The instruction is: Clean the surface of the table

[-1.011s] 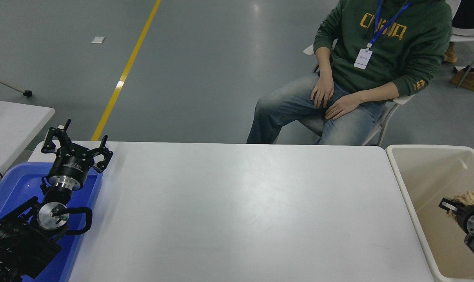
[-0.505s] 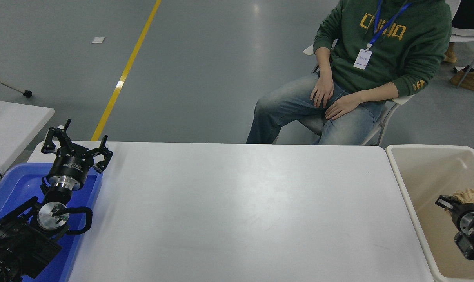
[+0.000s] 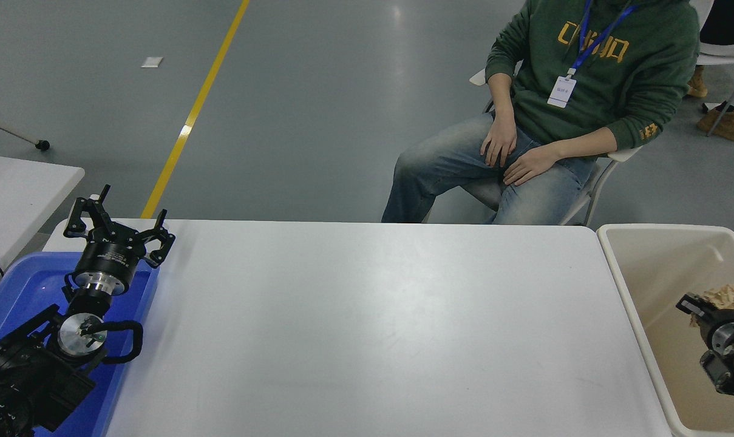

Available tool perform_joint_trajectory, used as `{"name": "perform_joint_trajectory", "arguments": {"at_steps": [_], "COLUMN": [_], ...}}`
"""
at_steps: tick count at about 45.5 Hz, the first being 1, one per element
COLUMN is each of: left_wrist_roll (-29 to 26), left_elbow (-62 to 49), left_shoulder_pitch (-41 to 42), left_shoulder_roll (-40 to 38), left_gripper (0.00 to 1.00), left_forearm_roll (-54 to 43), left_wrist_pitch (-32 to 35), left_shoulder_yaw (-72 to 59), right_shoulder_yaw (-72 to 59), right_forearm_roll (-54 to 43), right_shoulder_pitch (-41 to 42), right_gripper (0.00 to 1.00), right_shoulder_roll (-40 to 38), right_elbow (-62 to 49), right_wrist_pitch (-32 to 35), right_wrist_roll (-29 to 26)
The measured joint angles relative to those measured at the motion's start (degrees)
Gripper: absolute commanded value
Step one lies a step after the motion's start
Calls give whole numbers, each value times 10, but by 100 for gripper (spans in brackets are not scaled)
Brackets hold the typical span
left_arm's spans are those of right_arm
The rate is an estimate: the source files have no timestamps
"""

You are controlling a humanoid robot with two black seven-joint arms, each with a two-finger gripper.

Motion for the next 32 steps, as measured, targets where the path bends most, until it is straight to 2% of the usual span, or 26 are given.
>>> {"name": "perform_joint_trajectory", "arguments": {"at_steps": [32], "left_wrist_roll": [0], "left_elbow": [0], "left_shoulder_pitch": [0], "left_shoulder_roll": [0], "left_gripper": [100], "left_forearm_roll": [0], "left_wrist_pitch": [0], "left_shoulder_yaw": [0], "right_shoulder_yaw": [3], "right_forearm_roll": [12], "right_shoulder_pitch": [18], "right_gripper": [100], "right_shoulder_roll": [-5], "right_elbow": [0], "right_wrist_pitch": [2], "right_wrist_roll": [-2]}}
